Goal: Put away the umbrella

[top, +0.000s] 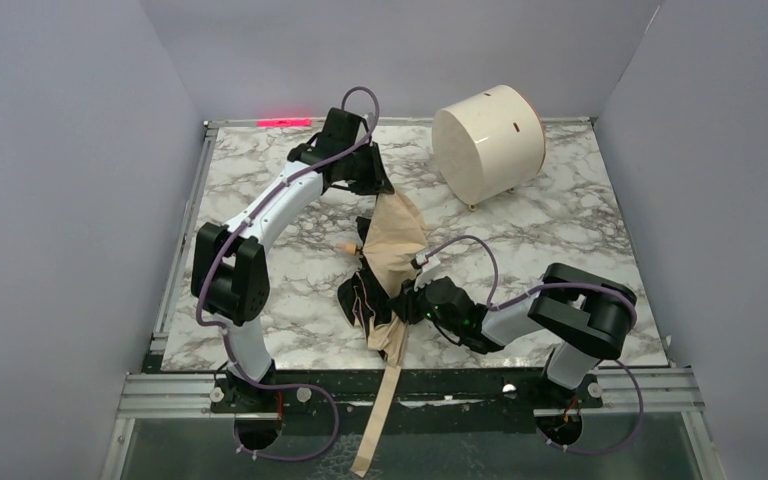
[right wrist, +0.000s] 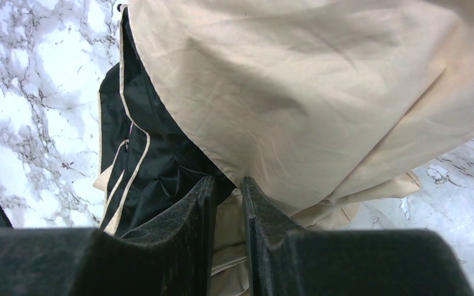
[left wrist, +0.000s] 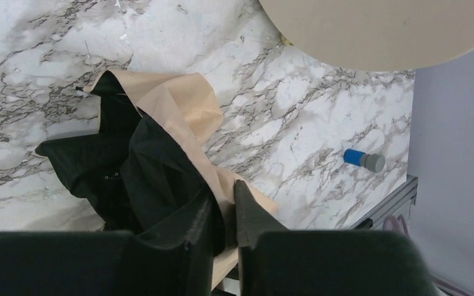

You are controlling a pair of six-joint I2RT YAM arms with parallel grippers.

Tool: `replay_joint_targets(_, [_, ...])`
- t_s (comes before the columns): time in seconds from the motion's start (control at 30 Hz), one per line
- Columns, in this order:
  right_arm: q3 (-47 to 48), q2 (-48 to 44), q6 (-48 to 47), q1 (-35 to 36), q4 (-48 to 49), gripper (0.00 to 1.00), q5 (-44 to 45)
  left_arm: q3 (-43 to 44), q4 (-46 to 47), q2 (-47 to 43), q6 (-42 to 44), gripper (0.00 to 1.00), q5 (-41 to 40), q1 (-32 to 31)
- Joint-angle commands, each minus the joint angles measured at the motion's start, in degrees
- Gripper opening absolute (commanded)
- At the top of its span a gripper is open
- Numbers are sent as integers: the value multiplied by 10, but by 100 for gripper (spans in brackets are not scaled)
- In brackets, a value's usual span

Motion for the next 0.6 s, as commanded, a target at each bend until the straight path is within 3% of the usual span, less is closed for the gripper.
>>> replay_joint_targets(0.0, [-19,40,-3,6,-124,28,9,20,14,-24,29,10,42,1])
replay_joint_targets(0.07, [-16,44,-2,6,-126,28,9,18,26,-38,43,0,59,1])
replay_joint_targets(0.3, [-7,49,3,7,-123,28,6,-37,105,-132,68,0,106,-3])
replay_joint_targets(0.57, [8,51,8,7,-123,27,14,-261,240,-304,16,0,105,-58])
